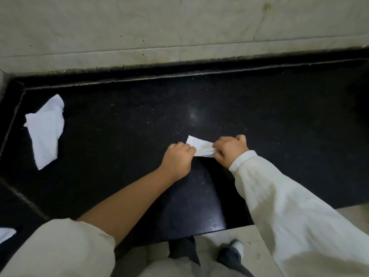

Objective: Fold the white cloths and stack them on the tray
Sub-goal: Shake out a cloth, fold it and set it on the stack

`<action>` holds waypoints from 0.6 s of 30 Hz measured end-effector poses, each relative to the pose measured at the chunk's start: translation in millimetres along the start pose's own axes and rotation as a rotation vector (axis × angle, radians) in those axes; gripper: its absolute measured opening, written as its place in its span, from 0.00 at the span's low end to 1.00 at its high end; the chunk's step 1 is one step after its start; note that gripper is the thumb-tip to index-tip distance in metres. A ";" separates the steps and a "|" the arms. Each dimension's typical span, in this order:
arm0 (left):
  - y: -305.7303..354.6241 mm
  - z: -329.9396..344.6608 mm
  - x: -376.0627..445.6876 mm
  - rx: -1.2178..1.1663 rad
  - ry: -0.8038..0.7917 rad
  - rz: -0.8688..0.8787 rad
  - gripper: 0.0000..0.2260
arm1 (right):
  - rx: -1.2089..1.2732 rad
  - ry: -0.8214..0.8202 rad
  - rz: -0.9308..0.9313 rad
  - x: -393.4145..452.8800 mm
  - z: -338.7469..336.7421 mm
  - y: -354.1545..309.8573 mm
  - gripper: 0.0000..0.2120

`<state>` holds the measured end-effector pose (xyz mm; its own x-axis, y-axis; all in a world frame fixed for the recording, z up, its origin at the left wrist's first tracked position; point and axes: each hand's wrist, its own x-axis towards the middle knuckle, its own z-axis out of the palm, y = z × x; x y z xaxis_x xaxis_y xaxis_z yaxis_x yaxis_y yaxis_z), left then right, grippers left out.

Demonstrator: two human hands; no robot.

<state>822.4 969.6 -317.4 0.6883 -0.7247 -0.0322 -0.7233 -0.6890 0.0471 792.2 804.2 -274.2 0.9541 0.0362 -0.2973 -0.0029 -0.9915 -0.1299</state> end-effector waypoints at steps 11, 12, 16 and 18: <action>230.2 -108.9 145.5 0.000 0.190 0.286 0.17 | 0.408 0.493 0.350 -176.8 -62.6 215.7 0.13; 260.8 -120.5 156.5 0.017 0.263 0.339 0.17 | 0.411 0.538 0.370 -198.8 -69.2 239.4 0.13; 381.7 -158.4 199.4 0.016 0.325 0.396 0.15 | 0.360 0.702 0.437 -277.7 -104.6 334.0 0.12; 436.1 -179.5 224.7 -0.124 0.325 0.363 0.13 | 0.300 0.745 0.459 -308.5 -136.0 379.6 0.13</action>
<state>671.8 508.0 -124.9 0.3893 -0.8636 0.3203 -0.9209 -0.3721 0.1161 537.5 399.7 -103.2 0.7861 -0.5449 0.2918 -0.4061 -0.8112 -0.4207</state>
